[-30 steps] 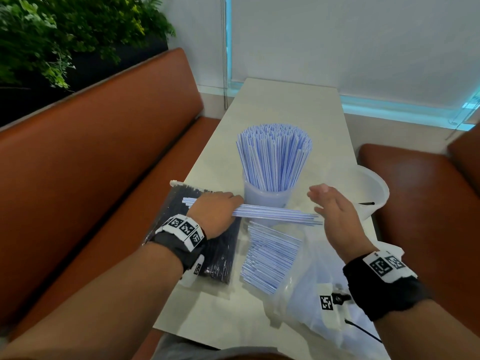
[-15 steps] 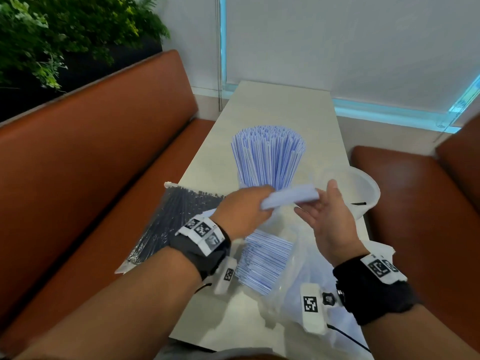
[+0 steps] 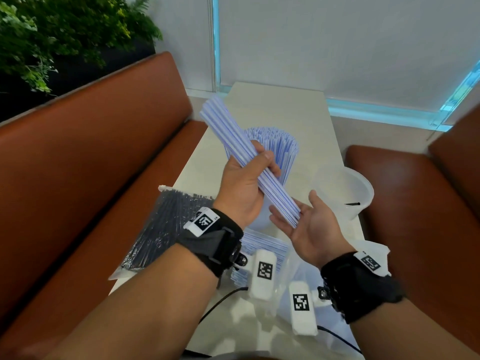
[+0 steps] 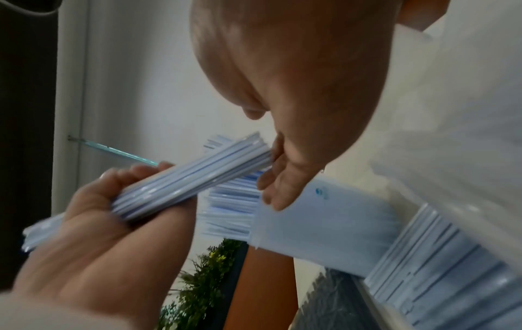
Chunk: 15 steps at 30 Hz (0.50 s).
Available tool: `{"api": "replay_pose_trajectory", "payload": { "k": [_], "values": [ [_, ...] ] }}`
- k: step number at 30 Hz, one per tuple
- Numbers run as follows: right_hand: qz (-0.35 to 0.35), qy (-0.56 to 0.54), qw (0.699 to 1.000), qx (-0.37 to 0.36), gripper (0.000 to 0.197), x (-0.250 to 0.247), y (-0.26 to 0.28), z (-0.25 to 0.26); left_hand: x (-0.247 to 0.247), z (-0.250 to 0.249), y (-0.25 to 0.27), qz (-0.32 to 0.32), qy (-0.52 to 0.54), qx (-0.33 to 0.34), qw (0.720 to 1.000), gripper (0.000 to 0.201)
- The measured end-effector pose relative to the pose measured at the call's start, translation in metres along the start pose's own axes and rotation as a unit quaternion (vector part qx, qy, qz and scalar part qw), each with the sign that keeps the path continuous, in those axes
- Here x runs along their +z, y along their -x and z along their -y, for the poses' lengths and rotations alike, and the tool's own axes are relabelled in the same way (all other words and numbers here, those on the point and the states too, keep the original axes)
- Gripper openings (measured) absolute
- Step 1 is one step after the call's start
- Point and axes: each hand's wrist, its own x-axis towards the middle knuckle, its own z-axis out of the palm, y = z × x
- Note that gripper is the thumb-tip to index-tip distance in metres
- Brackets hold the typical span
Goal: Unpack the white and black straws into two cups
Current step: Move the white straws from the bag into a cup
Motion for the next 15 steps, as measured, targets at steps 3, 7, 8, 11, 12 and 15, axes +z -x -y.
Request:
{"api": "replay_pose_trajectory", "payload": {
  "k": [3, 7, 8, 11, 12, 15],
  "values": [
    [0.042, 0.053, 0.998, 0.002, 0.074, -0.001, 0.001, 0.001, -0.002, 0.0, -0.003, -0.018, -0.01, -0.011, 1.0, 0.021],
    [0.049, 0.318, 0.933, -0.16, 0.048, 0.0, 0.004, -0.005, -0.004, -0.001, -0.005, -0.026, -0.022, -0.027, 0.999, 0.019],
    [0.062, 0.412, 0.881, -0.223, 0.041, -0.002, 0.006, -0.004, -0.006, -0.002, -0.005, -0.03, -0.025, -0.029, 0.999, 0.019],
    [0.109, 0.582, 0.767, -0.245, 0.029, 0.0, 0.006, -0.007, -0.008, 0.0, 0.0, -0.021, -0.059, -0.047, 0.997, 0.019],
    [0.091, 0.604, 0.753, -0.243, 0.023, 0.002, 0.004, -0.008, -0.008, 0.0, 0.001, -0.016, -0.072, -0.051, 0.996, 0.018],
    [0.035, 0.638, 0.728, -0.251, 0.028, 0.003, 0.001, -0.009, -0.01, -0.014, -0.007, -0.018, -0.088, -0.028, 0.996, 0.016]
  ]
}}
